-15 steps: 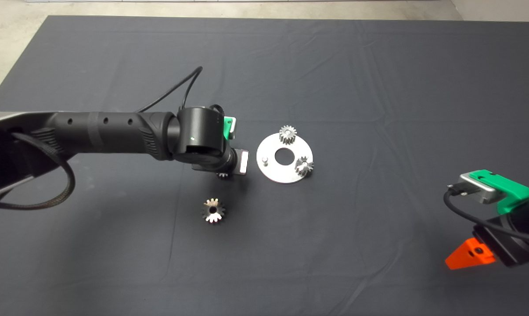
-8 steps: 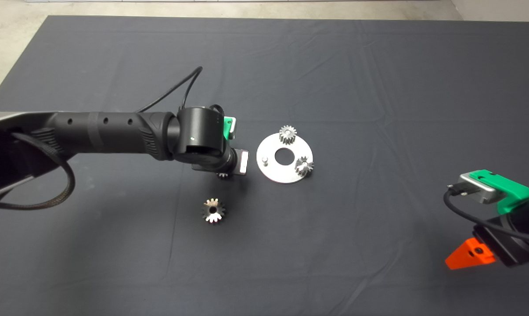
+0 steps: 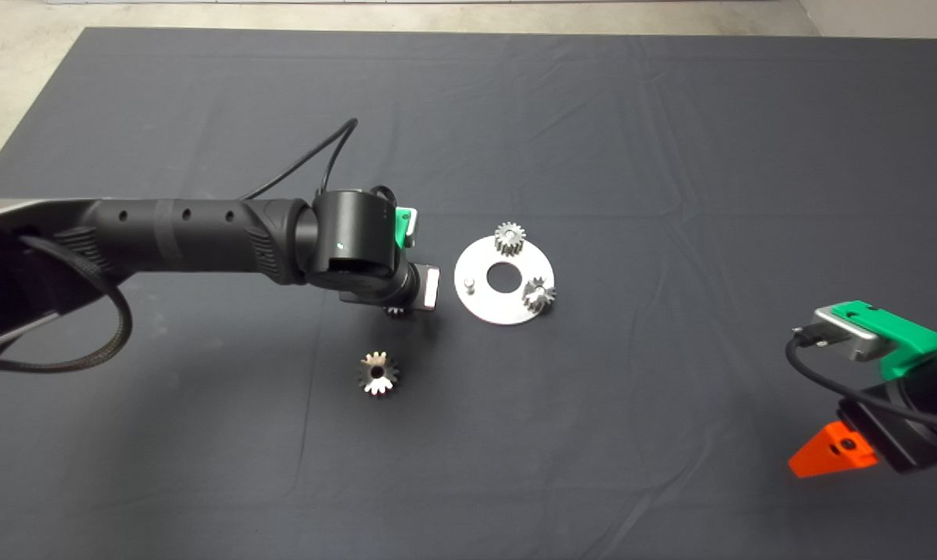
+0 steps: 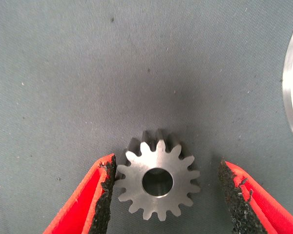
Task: Remove an incorrectly installed larger gear and replace it with the correct smaller gear
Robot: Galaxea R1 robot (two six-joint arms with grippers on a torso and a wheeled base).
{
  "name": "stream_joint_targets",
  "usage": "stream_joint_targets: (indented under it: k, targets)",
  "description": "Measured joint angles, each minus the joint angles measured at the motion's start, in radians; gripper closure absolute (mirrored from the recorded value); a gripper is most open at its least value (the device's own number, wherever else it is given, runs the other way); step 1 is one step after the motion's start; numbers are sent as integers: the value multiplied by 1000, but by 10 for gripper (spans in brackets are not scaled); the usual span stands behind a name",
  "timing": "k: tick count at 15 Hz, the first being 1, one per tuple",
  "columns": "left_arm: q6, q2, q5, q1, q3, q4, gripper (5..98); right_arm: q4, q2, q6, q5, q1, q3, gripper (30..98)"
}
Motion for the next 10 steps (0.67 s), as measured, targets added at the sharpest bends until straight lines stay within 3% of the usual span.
stream_joint_targets:
  k: [10]
  targets:
    - [26,0,1,13,0,0,507,0,0,0,0,0,0,307]
